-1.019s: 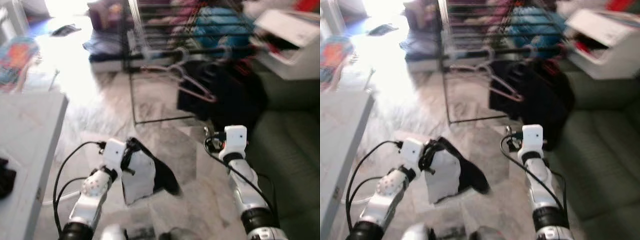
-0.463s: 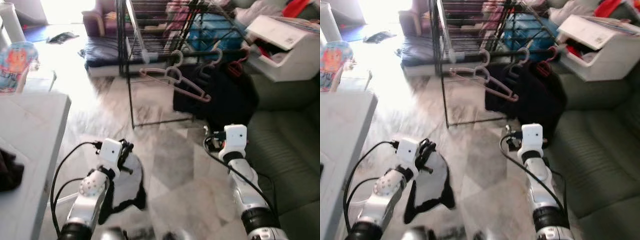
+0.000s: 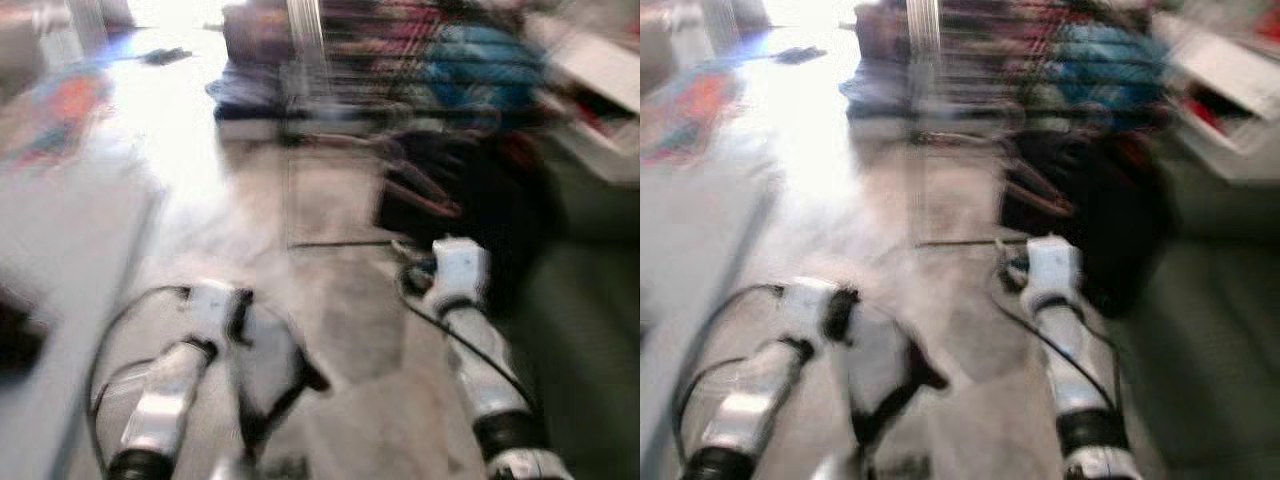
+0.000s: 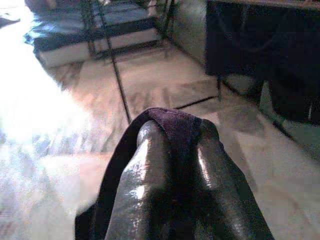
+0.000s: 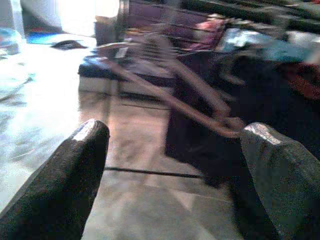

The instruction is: Hang hanger

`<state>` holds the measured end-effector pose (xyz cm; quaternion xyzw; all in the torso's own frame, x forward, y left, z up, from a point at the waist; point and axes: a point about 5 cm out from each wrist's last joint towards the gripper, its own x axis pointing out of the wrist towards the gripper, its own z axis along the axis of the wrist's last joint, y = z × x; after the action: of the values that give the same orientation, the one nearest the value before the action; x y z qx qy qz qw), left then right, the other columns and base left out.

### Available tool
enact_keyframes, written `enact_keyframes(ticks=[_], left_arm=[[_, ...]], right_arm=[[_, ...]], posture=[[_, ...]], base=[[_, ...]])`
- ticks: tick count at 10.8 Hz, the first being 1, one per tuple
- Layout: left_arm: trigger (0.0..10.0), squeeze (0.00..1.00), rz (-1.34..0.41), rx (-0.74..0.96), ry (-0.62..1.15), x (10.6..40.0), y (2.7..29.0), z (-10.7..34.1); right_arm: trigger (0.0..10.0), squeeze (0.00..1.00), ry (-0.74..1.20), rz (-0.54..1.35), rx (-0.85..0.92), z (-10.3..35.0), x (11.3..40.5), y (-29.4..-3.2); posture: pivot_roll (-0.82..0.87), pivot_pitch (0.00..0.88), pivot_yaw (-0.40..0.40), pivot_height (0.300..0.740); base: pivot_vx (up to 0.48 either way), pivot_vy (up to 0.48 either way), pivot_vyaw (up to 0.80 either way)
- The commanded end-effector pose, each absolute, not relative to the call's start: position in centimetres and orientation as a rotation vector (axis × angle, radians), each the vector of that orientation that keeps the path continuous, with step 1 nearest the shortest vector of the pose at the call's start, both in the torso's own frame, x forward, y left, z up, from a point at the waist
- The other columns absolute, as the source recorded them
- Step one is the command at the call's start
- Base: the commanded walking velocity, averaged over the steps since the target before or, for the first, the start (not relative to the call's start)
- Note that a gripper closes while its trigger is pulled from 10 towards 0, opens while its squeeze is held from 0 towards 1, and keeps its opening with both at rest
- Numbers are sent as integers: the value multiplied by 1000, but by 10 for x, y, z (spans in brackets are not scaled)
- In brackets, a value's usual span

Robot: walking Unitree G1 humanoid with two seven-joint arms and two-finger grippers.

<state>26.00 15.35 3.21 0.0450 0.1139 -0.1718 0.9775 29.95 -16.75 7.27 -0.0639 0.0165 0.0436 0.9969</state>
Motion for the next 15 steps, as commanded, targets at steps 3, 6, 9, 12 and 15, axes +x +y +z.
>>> enact_keyframes(ticks=[3, 6, 9, 12, 15], left_arm=[[10000, 0, -393, 81, 169, 267, 135, 44], [10000, 0, -388, 132, 160, 271, 134, 46], [10000, 0, -424, 173, 133, 271, 133, 49], [10000, 0, -440, 175, 132, 269, 127, 48], [10000, 0, -452, 180, 133, 268, 125, 47]], right_arm=[[10000, 0, 55, 49, -150, 69, 296, -183], [10000, 0, 22, 88, -206, 75, 298, -180], [10000, 0, 13, 118, -248, 76, 300, -178], [10000, 0, 2, 135, -263, 77, 302, -172], [10000, 0, -5, 134, -277, 77, 301, -172]], posture=[[-35, 0, -75, 740], [-38, 0, -72, 740], [-37, 0, -67, 740], [-37, 0, -67, 740], [-36, 0, -67, 740]], base=[[365, 310, 0], [107, 406, 0], [271, 261, 0], [476, 0, 0], [466, 0, 0]])
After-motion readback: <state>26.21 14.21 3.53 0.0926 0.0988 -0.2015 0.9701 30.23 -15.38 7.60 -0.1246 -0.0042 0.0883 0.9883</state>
